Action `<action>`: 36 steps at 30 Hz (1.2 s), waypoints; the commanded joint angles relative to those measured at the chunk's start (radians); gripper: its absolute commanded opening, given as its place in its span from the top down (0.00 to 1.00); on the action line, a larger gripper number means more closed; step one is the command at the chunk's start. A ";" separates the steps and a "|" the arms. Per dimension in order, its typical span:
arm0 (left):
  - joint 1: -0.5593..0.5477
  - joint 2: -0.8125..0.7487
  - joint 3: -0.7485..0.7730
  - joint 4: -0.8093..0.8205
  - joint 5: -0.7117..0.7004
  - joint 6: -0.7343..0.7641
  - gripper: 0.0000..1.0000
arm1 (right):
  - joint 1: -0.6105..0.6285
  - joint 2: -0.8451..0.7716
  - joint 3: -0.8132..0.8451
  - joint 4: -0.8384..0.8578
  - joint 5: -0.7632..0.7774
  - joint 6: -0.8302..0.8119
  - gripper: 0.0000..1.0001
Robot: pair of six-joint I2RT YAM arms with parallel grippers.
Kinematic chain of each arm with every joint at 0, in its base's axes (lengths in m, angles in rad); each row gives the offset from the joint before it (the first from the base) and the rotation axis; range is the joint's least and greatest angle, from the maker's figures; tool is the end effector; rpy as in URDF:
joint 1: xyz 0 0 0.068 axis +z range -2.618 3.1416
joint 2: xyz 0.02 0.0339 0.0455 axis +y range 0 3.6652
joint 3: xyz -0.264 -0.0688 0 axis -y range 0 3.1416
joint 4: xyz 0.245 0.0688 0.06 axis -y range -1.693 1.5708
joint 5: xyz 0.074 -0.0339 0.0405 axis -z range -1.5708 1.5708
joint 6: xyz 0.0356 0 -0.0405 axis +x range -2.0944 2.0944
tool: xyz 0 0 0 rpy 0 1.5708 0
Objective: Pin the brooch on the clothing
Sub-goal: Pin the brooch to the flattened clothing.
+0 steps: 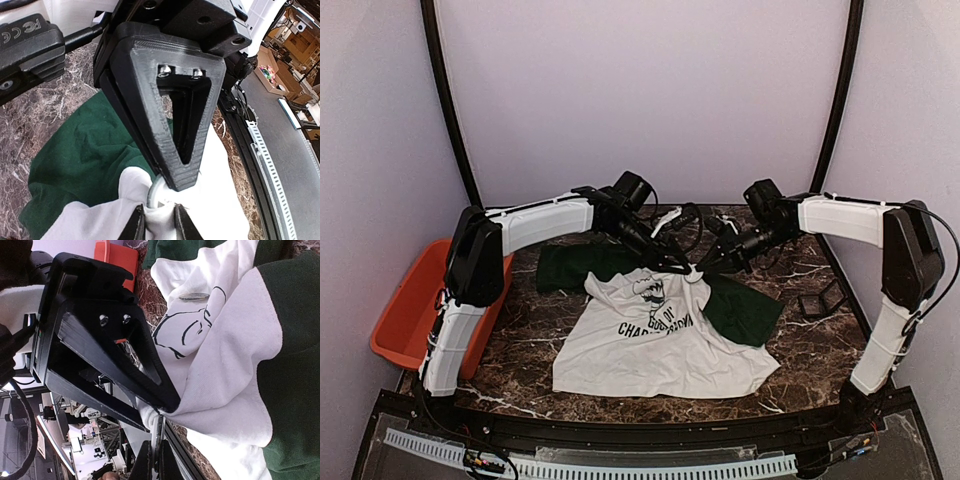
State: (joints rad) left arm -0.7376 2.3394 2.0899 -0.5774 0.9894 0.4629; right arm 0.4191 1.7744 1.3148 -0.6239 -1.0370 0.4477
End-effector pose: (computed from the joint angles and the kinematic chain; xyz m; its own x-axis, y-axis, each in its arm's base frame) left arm 0.3642 -0.3711 0.2321 -0.1353 0.4543 -0.8805 0.9484 -0.1978 -0.2478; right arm 0.3188 0.1756 0.2357 -0.9766 -0.1940 -0.0928 -0.1692 0.4268 0.8884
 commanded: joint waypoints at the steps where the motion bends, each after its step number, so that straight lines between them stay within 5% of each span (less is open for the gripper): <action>1: -0.028 -0.020 -0.016 -0.069 -0.060 0.053 0.80 | -0.005 -0.039 0.011 0.154 -0.122 0.032 1.00; 19: 0.003 -0.028 -0.020 -0.037 -0.043 0.025 0.77 | -0.006 -0.062 -0.030 0.088 -0.047 -0.033 1.00; 36: 0.002 -0.028 -0.003 -0.106 0.148 0.101 0.72 | -0.003 -0.029 0.009 0.026 0.010 -0.073 1.00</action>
State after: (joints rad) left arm -0.7269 2.3367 2.0899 -0.6441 1.0626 0.5491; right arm 0.4191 1.7615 1.2922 -0.6205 -1.0435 0.3962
